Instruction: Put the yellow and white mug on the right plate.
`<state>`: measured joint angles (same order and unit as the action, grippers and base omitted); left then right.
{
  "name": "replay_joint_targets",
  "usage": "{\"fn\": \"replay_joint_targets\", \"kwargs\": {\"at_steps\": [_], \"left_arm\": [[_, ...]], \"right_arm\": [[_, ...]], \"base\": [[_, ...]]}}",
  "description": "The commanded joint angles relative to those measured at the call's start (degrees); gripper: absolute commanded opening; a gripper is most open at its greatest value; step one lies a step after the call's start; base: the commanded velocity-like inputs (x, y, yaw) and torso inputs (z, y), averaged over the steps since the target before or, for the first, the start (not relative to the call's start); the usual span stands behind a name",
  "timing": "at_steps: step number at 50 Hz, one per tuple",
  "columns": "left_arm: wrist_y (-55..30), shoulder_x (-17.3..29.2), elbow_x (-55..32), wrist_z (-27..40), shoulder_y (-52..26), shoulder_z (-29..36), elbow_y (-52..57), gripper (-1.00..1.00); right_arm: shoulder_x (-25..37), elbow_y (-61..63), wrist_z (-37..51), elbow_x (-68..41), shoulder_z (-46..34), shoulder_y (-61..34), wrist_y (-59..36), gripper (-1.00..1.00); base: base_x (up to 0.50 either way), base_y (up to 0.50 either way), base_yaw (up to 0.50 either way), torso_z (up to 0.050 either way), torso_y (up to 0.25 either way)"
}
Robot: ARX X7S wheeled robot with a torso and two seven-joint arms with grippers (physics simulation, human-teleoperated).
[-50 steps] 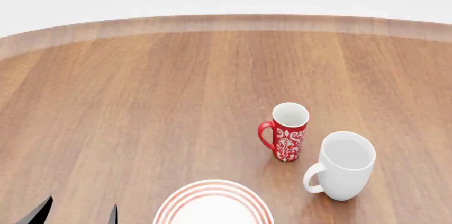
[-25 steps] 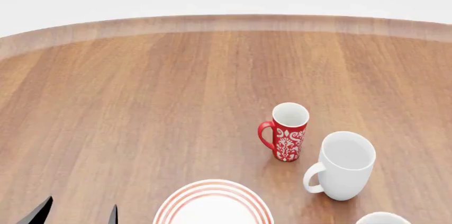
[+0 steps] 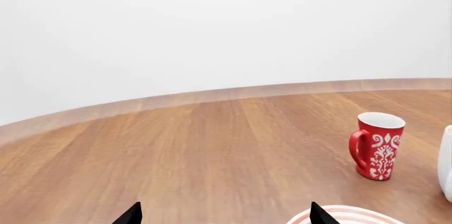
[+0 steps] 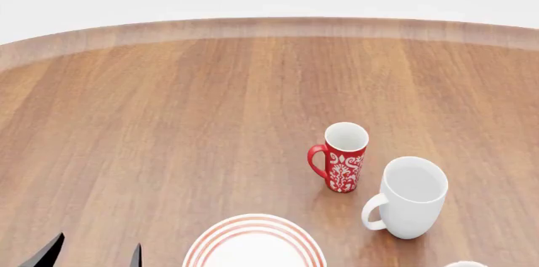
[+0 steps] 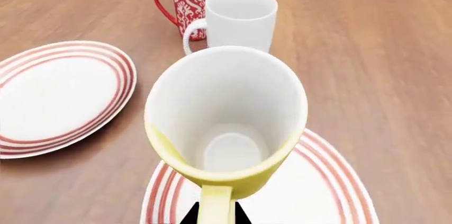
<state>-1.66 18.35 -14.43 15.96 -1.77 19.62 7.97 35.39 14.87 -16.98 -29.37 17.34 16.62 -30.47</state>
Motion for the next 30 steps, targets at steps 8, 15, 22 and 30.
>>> {"fn": "replay_joint_targets", "kwargs": {"at_steps": [8, 15, 22, 30], "left_arm": [[0.25, 0.18, -0.13, 0.14, -0.01, 0.36, -0.23, 1.0], [0.33, 0.24, -0.19, 0.21, -0.07, 0.45, -0.32, 1.0], [0.4, 0.31, -0.22, 0.35, -0.12, 0.51, -0.36, 1.0], [0.49, 0.37, -0.25, 0.46, -0.12, 0.61, -0.38, 1.0]], "right_arm": [[-0.81, -2.7, 1.51, 0.25, 0.22, -1.63, -0.46, -1.0], [-1.17, -4.75, 2.73, 1.46, -0.47, -2.58, -0.5, -1.0], [-1.37, -6.45, 2.29, 1.81, -1.17, -2.76, -0.07, -1.0], [-1.83, -9.27, 1.76, 2.86, -2.41, -3.24, 1.2, -1.0]], "base": [[0.0, 0.0, 0.0, 0.0, 0.0], [0.0, 0.0, 0.0, 0.0, 0.0], [0.0, 0.0, 0.0, 0.0, 0.0], [0.0, 0.0, 0.0, 0.0, 0.0]]}}
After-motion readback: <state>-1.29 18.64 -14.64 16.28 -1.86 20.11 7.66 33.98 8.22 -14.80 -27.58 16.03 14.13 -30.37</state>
